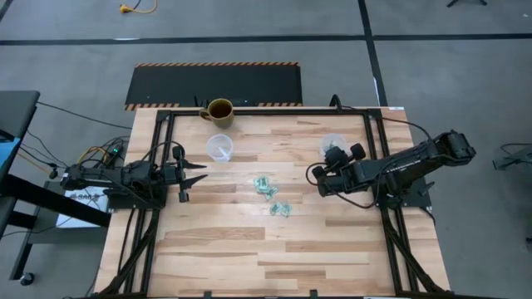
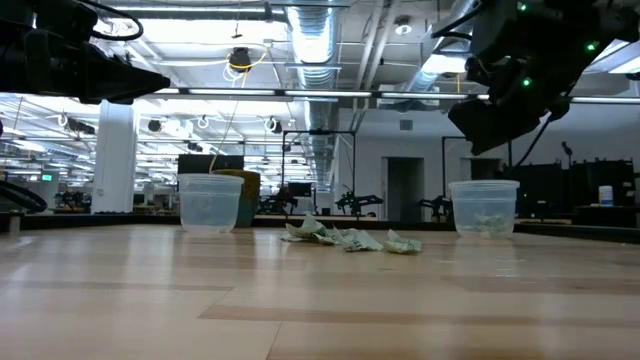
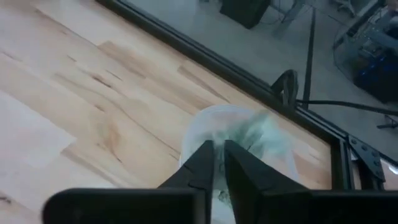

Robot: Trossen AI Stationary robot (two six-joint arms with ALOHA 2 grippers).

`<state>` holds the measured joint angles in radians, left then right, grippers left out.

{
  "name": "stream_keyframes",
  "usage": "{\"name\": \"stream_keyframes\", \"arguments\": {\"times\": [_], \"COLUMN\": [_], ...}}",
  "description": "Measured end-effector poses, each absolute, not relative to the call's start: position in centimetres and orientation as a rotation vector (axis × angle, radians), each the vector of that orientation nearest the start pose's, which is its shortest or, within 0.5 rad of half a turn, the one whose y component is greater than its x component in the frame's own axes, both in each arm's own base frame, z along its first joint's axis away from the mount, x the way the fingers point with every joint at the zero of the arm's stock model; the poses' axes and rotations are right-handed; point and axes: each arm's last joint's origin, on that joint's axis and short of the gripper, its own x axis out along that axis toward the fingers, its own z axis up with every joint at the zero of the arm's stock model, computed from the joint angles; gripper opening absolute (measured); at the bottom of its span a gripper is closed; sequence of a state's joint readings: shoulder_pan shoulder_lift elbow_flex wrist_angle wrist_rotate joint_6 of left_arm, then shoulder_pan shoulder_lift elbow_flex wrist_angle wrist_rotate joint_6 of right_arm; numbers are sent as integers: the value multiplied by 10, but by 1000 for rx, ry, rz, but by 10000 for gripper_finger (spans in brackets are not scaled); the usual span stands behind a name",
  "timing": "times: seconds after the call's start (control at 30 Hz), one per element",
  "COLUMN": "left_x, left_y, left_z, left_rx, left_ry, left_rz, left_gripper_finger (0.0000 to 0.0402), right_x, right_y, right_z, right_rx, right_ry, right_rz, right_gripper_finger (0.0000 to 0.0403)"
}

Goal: Pick and place items into bin
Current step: Put the stevia packet into the right transparent bin, then put the stevia packet into the left transparent bin

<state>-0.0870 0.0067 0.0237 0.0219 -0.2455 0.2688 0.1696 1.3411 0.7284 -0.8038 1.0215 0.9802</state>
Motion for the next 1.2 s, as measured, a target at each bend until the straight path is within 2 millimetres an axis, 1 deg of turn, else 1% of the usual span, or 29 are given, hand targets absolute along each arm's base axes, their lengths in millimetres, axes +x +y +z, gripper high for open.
{"name": "stream_keyframes", "arguments": {"times": [0.23, 0.33, 0.47, 0.63, 0.7, 0.77, 0.83, 0.9, 1.0, 1.1, 1.2], "left_x": [96, 96, 96, 96, 96, 96, 96, 96, 96, 96, 96], "left_y": [-1, -1, -1, -1, -1, -1, -1, -1, -1, -1, -1], "left_z": [173, 173, 173, 173, 173, 173, 173, 173, 173, 173, 173], "left_rx": [260, 268, 263, 266, 262, 260, 266, 265, 260, 269, 264], "left_ry": [-17, -17, -17, -17, -17, -17, -17, -17, -17, -17, -17], "left_rz": [162, 163, 163, 163, 163, 163, 163, 163, 163, 163, 163], "left_gripper_finger": [121, 121, 121, 121, 121, 121, 121, 121, 121, 121, 121], "right_x": [209, 209, 209, 209, 211, 215, 222, 231, 239, 230, 203], "right_y": [10, 10, 11, 14, 16, 21, 30, 42, 68, 93, 111], "right_z": [187, 188, 188, 185, 183, 182, 182, 187, 202, 225, 252], "right_rx": [9, -35, -63, 3, 94, 150, 146, 116, 22, -99, -184], "right_ry": [702, 713, 737, 814, 827, 860, 875, 830, 710, 595, 480], "right_rz": [-1153, -1146, -1128, -1059, -1034, -952, -818, -674, -424, -205, -78], "right_gripper_finger": [99, 120, 137, 147, 148, 148, 147, 146, 143, 141, 142]}}
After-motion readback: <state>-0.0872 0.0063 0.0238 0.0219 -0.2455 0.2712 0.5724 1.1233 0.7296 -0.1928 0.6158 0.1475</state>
